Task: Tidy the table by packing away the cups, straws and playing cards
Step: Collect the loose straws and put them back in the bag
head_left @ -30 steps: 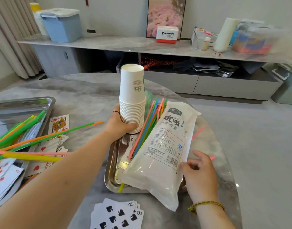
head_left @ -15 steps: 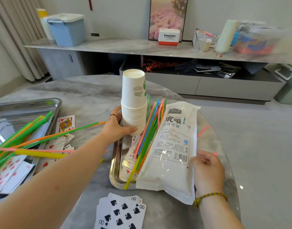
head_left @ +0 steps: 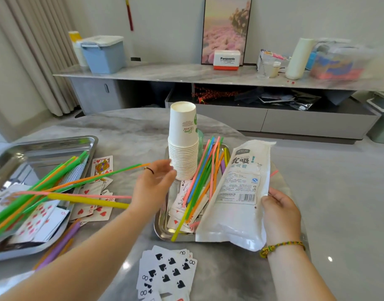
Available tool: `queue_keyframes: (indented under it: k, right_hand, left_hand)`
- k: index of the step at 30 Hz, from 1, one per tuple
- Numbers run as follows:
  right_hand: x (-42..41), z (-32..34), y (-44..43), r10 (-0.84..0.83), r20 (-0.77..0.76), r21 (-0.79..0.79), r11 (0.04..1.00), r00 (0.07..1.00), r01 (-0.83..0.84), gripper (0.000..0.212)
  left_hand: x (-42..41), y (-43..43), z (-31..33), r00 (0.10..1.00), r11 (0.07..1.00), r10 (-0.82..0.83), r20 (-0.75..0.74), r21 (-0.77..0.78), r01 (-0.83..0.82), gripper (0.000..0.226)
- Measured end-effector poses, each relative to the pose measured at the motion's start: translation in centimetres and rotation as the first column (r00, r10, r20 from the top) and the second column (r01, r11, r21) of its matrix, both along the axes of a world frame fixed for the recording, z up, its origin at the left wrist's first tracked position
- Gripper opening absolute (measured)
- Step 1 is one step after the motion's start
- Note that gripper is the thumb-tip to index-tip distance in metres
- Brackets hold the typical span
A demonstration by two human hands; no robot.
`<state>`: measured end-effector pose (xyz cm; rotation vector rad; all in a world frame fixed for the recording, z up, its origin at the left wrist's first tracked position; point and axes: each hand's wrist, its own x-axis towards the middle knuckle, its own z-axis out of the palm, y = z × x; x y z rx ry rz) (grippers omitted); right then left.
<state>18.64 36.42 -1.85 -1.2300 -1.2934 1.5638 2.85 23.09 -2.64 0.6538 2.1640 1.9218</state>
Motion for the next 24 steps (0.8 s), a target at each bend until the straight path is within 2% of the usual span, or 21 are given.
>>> queue_keyframes:
  k: [2, 5, 8, 9, 12, 16, 21, 24]
  right_hand:
    - [0.1, 0.6, -0.5, 0.029, -0.045, -0.019, 0.999, 0.999, -0.030, 0.026]
    - [0.4, 1.2, -0.8, 0.050, -0.080, -0.022, 0.998, 0.996, -0.052, 0.024]
    - [1.1, 1.7, -1.2, 0.089, -0.136, -0.013, 0.996, 0.987, -0.091, 0.024]
    - [1.4, 1.8, -1.3, 0.116, -0.153, -0.005, 0.993, 0.981, -0.118, 0.023]
    - [1.9, 2.2, -1.4, 0.195, -0.198, -0.005, 0.980, 0.961, -0.200, 0.021]
    - [3.2, 2.8, -1.5, 0.316, -0.270, -0.040, 0.940, 0.910, -0.338, 0.019]
    - [4.7, 3.1, -1.5, 0.437, -0.298, -0.030, 0.884, 0.849, -0.466, 0.024]
    - [4.8, 3.2, -1.8, 0.503, -0.255, -0.013, 0.852, 0.826, -0.523, 0.028]
  left_hand:
    - [1.7, -0.2, 0.2, 0.995, 0.997, -0.070, 0.065, -0.012, 0.071, 0.016]
    - [3.5, -0.1, 0.4, 0.980, 0.970, -0.161, 0.118, -0.165, 0.180, 0.014]
    - [4.6, 0.6, 0.7, 0.944, 0.940, -0.199, 0.263, -0.223, 0.260, 0.037]
    - [4.9, 0.9, 0.9, 0.909, 0.927, -0.229, 0.349, -0.207, 0.314, 0.037]
    - [5.3, 1.5, 1.6, 0.738, 0.899, -0.353, 0.575, -0.009, 0.438, 0.022]
    - [5.2, 1.6, 2.2, 0.619, 0.849, -0.488, 0.615, 0.171, 0.499, 0.020]
    - [6.3, 0.5, 2.7, 0.580, 0.817, -0.553, 0.598, 0.253, 0.519, 0.033]
    - [6.5, -0.6, 3.2, 0.615, 0.825, -0.555, 0.560, 0.277, 0.493, 0.021]
